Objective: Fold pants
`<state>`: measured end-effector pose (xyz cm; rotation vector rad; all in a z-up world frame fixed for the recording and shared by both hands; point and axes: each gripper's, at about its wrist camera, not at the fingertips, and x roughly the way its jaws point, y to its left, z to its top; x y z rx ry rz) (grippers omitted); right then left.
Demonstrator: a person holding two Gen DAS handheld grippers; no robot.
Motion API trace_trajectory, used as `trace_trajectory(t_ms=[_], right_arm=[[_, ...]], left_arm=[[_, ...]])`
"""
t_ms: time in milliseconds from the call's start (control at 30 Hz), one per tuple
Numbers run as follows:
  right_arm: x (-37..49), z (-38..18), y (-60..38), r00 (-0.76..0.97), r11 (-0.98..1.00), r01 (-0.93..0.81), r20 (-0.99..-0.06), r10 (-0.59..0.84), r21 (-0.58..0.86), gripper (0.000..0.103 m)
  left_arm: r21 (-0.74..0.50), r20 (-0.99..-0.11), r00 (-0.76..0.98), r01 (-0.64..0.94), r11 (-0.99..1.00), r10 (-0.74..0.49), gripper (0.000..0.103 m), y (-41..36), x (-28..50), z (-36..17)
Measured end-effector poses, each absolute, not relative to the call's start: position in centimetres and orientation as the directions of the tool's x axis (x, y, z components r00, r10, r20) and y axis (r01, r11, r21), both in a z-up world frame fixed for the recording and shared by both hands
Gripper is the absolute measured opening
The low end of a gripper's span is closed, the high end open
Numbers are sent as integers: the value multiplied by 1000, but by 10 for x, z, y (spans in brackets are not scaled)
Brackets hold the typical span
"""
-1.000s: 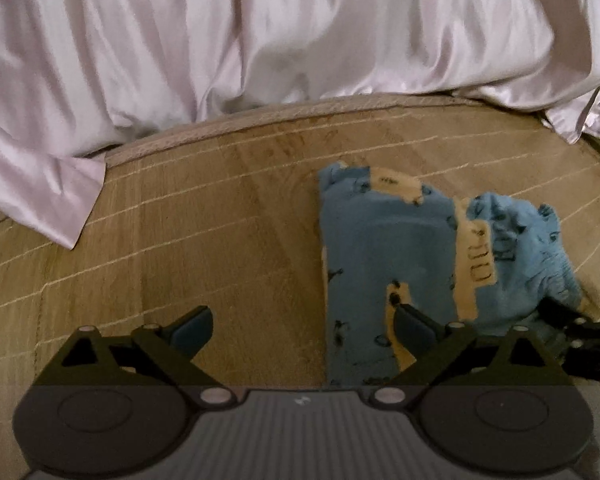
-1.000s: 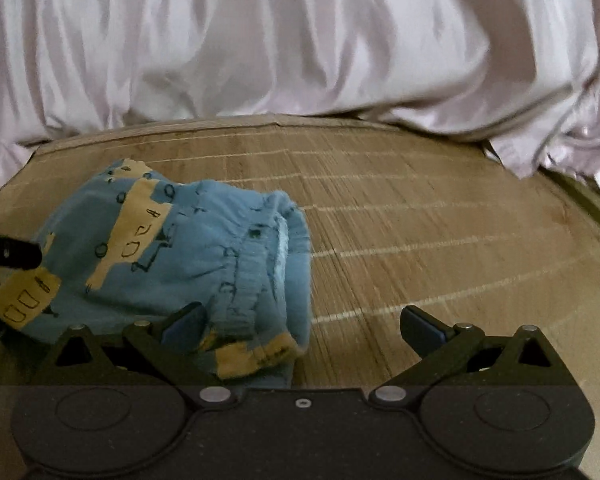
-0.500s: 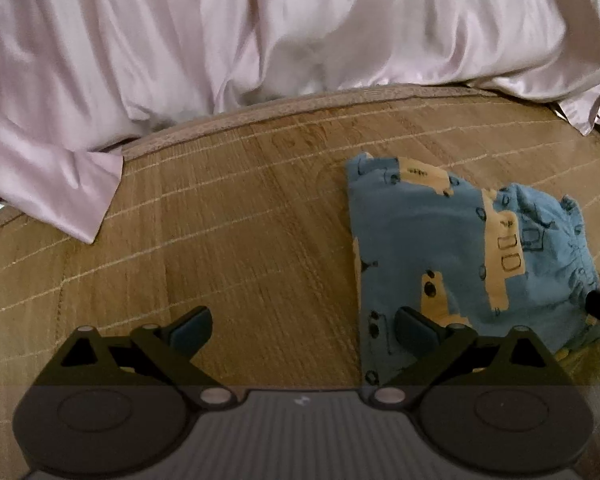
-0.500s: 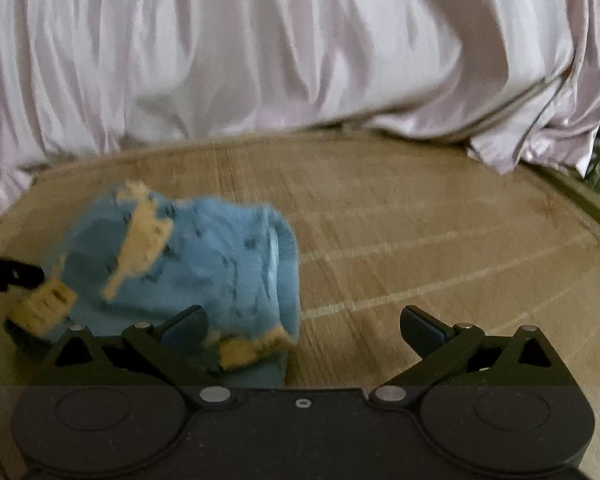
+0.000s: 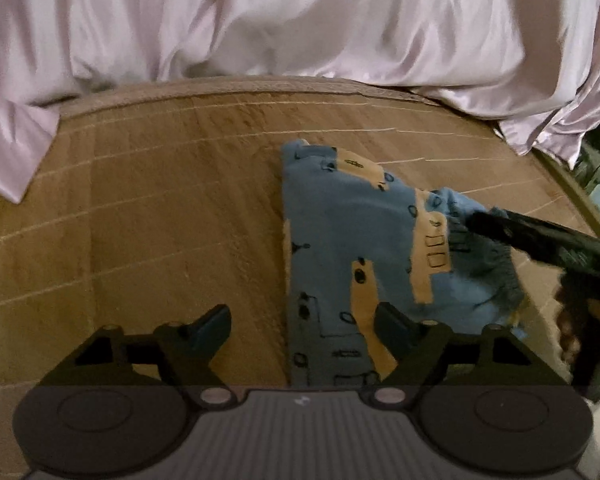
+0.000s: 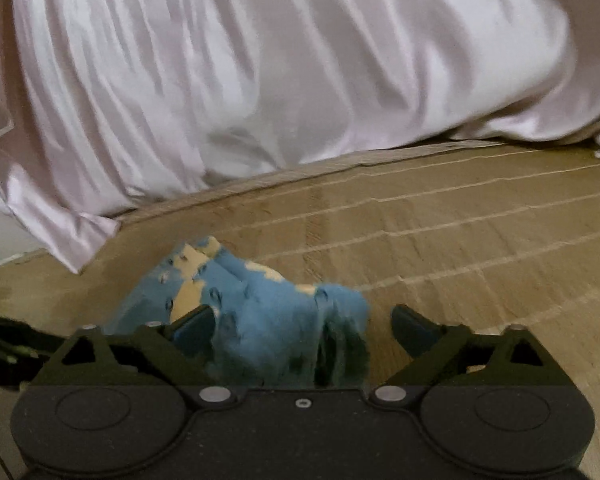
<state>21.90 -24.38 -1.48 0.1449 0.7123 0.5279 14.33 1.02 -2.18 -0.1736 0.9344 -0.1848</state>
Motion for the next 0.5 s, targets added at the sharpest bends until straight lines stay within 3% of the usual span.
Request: trace_trajectory(t_ms=[100, 133, 167, 200, 233, 333, 500], right_arm=[[235, -20, -243, 587, 843, -429, -609, 533, 324, 70], [237, -22, -243, 585, 849, -416, -620, 524, 325, 55], [236, -23, -244, 589, 854, -405, -621, 516, 326, 43], [235, -25, -246, 593, 855, -396, -617, 517, 336, 37], [234, -25, -247, 592, 852, -387, -612, 524, 354, 29], [231, -25, -243, 606, 861, -384, -613, 507, 332, 23], [225, -7, -223, 651, 870, -464, -602, 463, 168, 16]], left_arm=[[-274, -786, 550, 102, 956, -284, 66, 10, 145, -26], [-291, -786, 541, 106, 951, -300, 62, 10, 145, -27], [-313, -783, 532, 109, 944, -321, 51, 11, 147, -28], [-334, -780, 525, 112, 936, -341, 39, 11, 147, -29], [-335, -779, 525, 112, 935, -342, 37, 10, 147, -29], [-279, -786, 540, 124, 952, -301, 28, 1, 146, -28], [-261, -782, 560, 107, 960, -275, 21, -1, 143, -25]])
